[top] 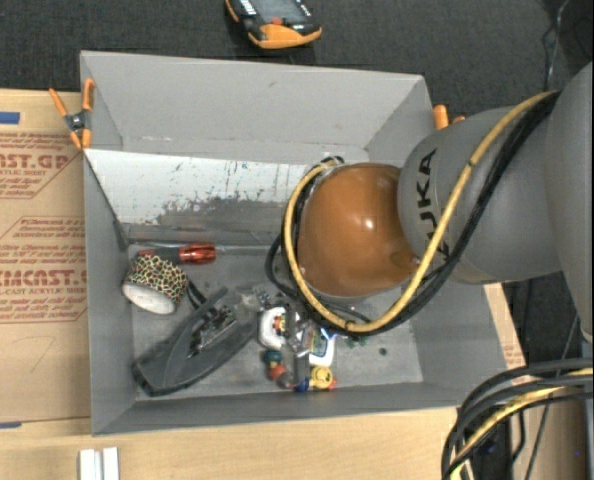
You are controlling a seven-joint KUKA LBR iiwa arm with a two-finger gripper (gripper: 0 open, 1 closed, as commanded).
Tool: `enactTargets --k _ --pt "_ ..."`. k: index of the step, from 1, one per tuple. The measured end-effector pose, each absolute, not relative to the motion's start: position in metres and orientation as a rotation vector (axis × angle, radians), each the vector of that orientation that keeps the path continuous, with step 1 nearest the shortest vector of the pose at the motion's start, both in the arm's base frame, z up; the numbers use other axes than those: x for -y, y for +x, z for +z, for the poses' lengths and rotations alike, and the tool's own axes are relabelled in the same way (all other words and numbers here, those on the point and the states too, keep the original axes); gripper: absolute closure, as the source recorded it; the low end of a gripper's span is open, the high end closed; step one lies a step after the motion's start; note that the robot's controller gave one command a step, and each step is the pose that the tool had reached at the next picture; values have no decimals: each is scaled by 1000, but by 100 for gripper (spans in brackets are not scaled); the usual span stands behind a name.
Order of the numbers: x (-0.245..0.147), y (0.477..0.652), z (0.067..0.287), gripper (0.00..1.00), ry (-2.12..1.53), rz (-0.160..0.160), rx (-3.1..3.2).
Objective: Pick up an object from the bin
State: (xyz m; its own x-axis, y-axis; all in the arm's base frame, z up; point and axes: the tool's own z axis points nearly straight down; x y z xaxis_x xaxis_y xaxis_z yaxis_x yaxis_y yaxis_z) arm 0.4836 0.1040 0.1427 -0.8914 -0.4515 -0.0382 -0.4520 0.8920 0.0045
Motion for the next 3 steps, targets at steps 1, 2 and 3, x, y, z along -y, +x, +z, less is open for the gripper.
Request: enactTargets --k 1,2,3 --pt "-104 485 137 0 -563 26 -3050" --pt "-105 491 71 0 -690 25 -3015" --pt "-85 486 72 100 -1146 14 -2862"
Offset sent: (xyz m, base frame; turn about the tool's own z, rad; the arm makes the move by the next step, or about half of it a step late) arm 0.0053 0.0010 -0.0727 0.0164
